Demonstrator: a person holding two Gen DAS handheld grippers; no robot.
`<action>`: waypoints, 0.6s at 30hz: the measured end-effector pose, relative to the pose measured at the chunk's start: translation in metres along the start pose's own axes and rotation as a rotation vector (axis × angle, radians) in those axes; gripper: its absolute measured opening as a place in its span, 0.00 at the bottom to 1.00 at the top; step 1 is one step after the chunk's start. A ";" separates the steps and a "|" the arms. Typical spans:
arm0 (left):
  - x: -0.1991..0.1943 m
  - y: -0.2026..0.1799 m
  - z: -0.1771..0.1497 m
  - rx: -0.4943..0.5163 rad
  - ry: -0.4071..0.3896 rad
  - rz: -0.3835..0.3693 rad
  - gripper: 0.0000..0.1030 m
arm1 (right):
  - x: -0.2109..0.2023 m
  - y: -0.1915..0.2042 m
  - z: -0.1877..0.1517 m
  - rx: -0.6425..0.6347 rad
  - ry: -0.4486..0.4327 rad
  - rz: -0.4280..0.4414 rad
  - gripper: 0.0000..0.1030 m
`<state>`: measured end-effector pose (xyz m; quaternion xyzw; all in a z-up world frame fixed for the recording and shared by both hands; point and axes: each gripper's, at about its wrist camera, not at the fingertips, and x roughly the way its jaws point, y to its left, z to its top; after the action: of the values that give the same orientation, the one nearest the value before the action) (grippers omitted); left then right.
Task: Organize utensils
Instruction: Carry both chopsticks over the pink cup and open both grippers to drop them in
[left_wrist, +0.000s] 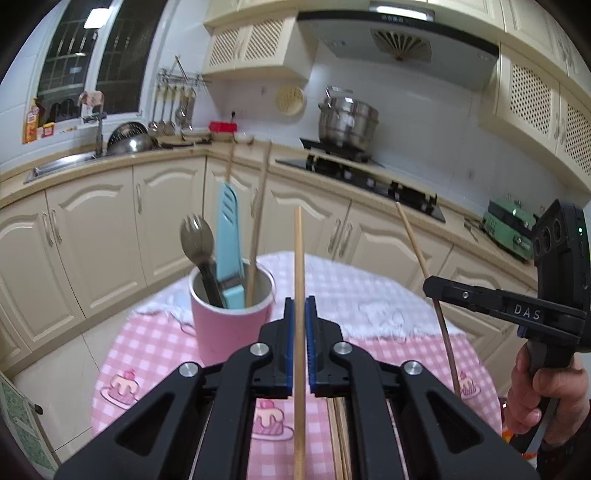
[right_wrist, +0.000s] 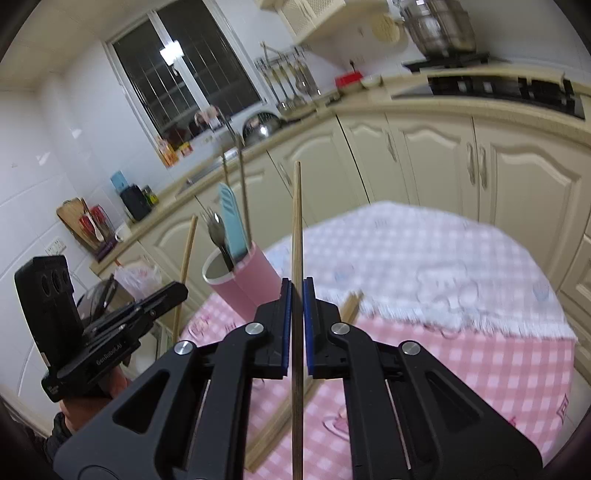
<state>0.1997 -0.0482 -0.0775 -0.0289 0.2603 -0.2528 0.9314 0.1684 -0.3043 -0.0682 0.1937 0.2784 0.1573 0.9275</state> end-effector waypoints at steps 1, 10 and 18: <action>-0.003 0.001 0.004 -0.003 -0.016 0.006 0.05 | -0.001 0.004 0.004 -0.002 -0.017 0.006 0.06; -0.035 0.017 0.068 0.004 -0.213 0.059 0.05 | 0.017 0.052 0.064 -0.059 -0.194 0.087 0.06; -0.028 0.041 0.128 -0.053 -0.386 0.042 0.05 | 0.050 0.088 0.113 -0.098 -0.314 0.115 0.06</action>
<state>0.2615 -0.0086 0.0387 -0.0960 0.0842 -0.2163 0.9679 0.2574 -0.2385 0.0357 0.1860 0.1105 0.1914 0.9574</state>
